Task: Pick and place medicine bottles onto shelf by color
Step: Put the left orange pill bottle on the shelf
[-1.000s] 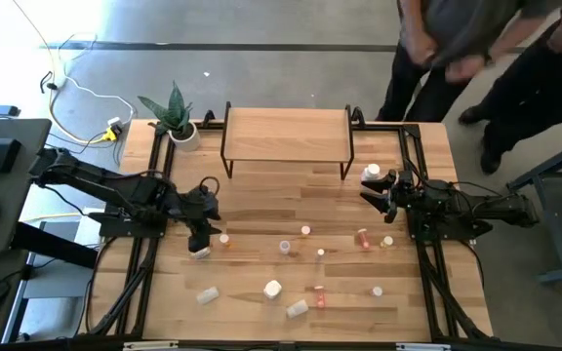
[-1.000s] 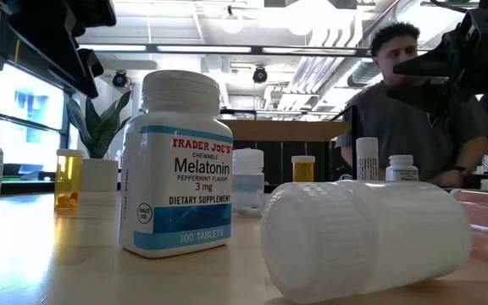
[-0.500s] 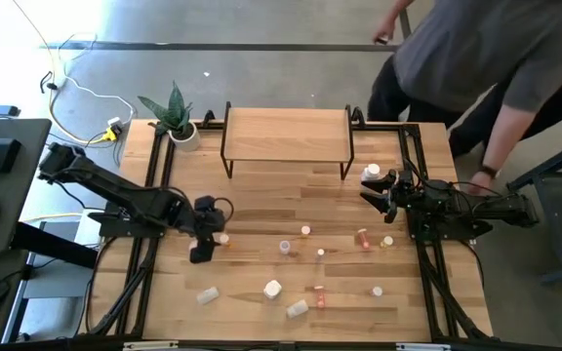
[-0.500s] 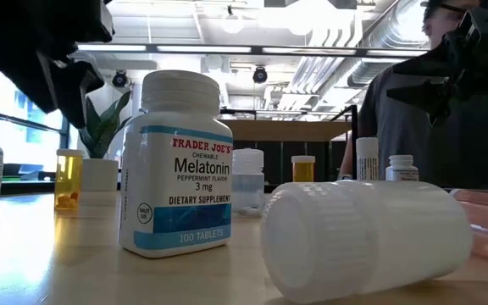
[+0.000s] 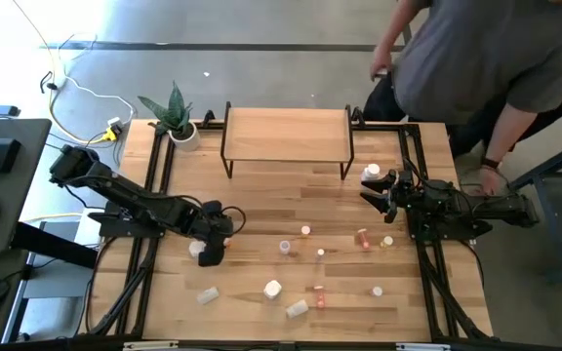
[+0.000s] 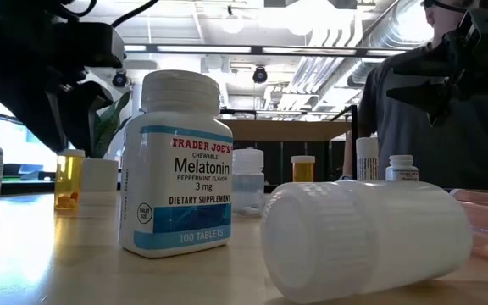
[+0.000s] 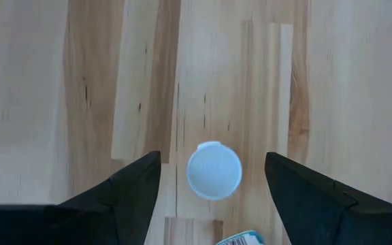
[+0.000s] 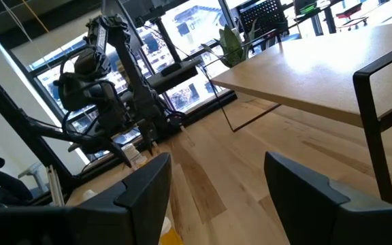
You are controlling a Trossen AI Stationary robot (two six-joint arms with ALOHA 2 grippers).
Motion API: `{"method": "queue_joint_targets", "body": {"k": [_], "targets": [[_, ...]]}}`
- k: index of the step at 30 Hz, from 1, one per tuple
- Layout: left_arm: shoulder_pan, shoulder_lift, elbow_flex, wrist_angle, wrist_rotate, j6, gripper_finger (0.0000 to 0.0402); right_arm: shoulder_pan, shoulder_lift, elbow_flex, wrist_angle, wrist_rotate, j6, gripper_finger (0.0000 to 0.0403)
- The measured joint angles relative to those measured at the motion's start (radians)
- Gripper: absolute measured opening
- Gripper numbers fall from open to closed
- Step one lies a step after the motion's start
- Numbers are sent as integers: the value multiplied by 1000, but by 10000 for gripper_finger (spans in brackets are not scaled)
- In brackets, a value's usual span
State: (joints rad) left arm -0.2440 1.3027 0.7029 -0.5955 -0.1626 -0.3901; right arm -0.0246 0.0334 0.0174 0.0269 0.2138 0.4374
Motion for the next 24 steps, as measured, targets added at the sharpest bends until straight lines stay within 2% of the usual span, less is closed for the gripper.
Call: {"method": "queue_joint_targets", "body": {"k": [7, 24], "targets": [[0, 59, 0, 19, 0, -1, 238, 0, 0, 0, 0, 0, 0, 227], [0, 80, 0, 25, -6, 25, 107, 0, 0, 0, 0, 0, 0, 227]]}}
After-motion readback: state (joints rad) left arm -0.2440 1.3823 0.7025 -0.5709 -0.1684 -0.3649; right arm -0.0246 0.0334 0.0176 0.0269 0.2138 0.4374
